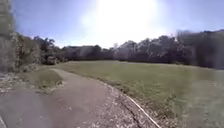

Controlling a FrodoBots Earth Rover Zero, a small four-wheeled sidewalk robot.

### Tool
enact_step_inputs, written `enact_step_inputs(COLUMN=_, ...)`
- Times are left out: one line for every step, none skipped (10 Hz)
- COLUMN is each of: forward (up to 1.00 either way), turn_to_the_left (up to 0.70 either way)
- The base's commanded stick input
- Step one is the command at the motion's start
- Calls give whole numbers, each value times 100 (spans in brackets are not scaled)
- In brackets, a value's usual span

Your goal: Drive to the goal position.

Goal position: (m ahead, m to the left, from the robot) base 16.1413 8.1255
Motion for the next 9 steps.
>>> enact_step_inputs(forward=70, turn_to_the_left=27)
enact_step_inputs(forward=70, turn_to_the_left=27)
enact_step_inputs(forward=70, turn_to_the_left=0)
enact_step_inputs(forward=70, turn_to_the_left=0)
enact_step_inputs(forward=70, turn_to_the_left=0)
enact_step_inputs(forward=70, turn_to_the_left=0)
enact_step_inputs(forward=70, turn_to_the_left=0)
enact_step_inputs(forward=70, turn_to_the_left=0)
enact_step_inputs(forward=70, turn_to_the_left=0)
